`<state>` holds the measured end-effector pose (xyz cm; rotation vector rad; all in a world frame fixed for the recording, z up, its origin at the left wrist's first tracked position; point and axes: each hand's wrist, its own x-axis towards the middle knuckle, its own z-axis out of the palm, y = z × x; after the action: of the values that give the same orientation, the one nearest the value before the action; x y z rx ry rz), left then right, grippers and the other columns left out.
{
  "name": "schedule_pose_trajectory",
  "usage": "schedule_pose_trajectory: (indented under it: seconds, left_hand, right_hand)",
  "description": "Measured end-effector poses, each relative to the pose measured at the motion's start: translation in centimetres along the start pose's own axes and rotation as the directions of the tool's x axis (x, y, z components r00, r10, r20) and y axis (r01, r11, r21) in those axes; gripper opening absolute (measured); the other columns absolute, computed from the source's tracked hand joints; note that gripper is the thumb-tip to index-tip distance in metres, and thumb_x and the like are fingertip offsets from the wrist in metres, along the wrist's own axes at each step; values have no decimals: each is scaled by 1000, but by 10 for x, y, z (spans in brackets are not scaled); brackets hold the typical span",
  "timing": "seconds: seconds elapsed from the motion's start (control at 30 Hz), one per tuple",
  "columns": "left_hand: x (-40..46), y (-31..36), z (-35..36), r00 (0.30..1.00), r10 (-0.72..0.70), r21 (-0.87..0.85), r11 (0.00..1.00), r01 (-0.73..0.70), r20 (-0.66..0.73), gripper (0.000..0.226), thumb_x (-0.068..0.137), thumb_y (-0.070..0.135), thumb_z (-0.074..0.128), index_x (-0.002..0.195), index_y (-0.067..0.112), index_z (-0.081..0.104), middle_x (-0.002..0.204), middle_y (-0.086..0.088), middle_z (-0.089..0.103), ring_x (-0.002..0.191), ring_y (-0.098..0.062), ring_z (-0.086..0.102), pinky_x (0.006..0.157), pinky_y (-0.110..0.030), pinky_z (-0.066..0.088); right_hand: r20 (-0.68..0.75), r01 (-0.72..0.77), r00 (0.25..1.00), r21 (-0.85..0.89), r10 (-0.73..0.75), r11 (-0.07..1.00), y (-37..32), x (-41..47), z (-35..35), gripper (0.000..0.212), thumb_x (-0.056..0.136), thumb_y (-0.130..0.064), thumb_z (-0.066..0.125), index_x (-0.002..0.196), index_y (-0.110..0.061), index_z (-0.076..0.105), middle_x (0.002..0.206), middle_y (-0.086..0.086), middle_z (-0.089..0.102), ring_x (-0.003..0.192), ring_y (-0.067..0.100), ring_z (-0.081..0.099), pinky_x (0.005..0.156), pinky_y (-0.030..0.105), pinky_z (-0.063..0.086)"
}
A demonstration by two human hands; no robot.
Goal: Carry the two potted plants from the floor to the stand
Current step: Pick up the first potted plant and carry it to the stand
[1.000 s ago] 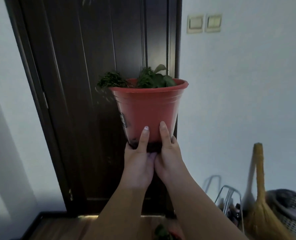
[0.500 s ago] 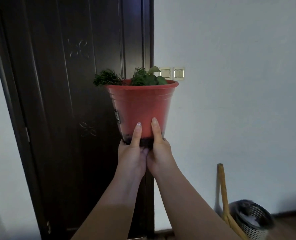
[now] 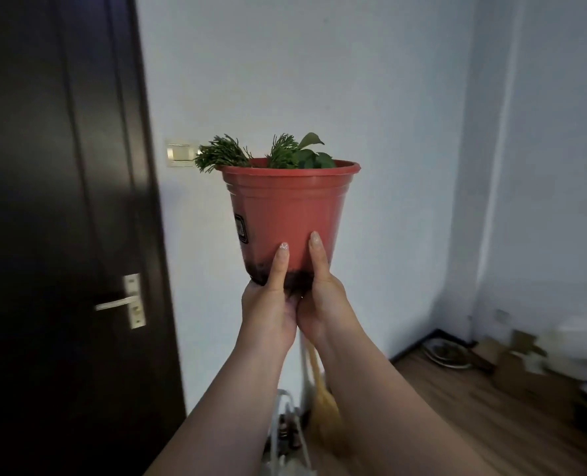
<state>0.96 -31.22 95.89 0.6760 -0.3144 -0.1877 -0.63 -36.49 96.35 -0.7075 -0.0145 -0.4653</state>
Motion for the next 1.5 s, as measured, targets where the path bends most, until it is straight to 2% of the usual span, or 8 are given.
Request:
schedule_pose_trajectory:
  seconds: [0.17,0.4,0.7,0.8,1.03,1.17,1.27,1.5]
  left_hand:
    - [-3,-82,79,974,-151,-36,987,159,167,62,70,31,67,121,-2,53,115,-17,66,100,-26,68,82,-29,57]
    - [-7,-197,209,877,-317,-63,930,362,361,74,55,36,71,117,-2,57,113,-18,68,98,-27,68,69,-27,58]
    - [-30,-326,339,713,-493,19,829,559,499,43,78,33,64,108,2,61,96,-9,71,77,-16,72,60,-24,56]
    - [-39,-366,379,626,-539,27,770,638,564,46,69,34,70,103,5,64,102,-11,72,86,-19,71,79,-32,57]
    - [-65,-448,458,403,-587,92,636,766,702,46,67,32,71,104,5,63,75,2,76,75,-14,73,68,-27,58]
    - [-83,-486,497,284,-621,155,556,817,731,51,74,31,68,115,2,59,96,-7,72,78,-15,72,56,-22,56]
    - [-100,-519,529,198,-655,199,480,854,729,54,76,29,68,120,1,56,109,-11,69,90,-19,69,60,-24,58]
    - [-147,-607,604,42,-601,233,372,898,798,37,78,25,67,109,5,59,89,-4,74,74,-14,73,70,-28,59]
  right_hand:
    - [-137,182,972,-59,-189,981,-86,10,-72,85,40,-52,75,111,-7,61,96,8,74,83,15,73,75,26,54]
    - [-272,367,875,-167,-400,915,-235,25,-173,90,23,-56,80,99,-11,63,90,6,74,74,13,73,72,25,51]
    - [-412,519,660,-355,-629,777,-379,9,-278,81,25,-56,78,92,-13,64,82,4,74,72,14,73,73,28,52]
    - [-466,561,561,-393,-684,728,-424,4,-315,97,10,-60,82,91,-11,65,80,6,76,72,17,73,78,33,52]
    - [-480,665,342,-483,-808,569,-507,-22,-378,103,19,-57,85,110,-11,65,93,6,76,80,18,74,70,30,53]
    - [-506,614,234,-586,-830,530,-548,-39,-402,83,48,-56,77,113,-8,61,88,1,74,83,15,72,71,29,53]
    - [-497,623,146,-625,-856,469,-580,-55,-428,87,31,-57,78,103,-10,65,87,3,76,79,16,73,69,27,53]
    - [-449,623,6,-697,-893,355,-662,-89,-500,72,43,-51,75,99,-8,66,86,5,76,76,16,74,65,24,55]
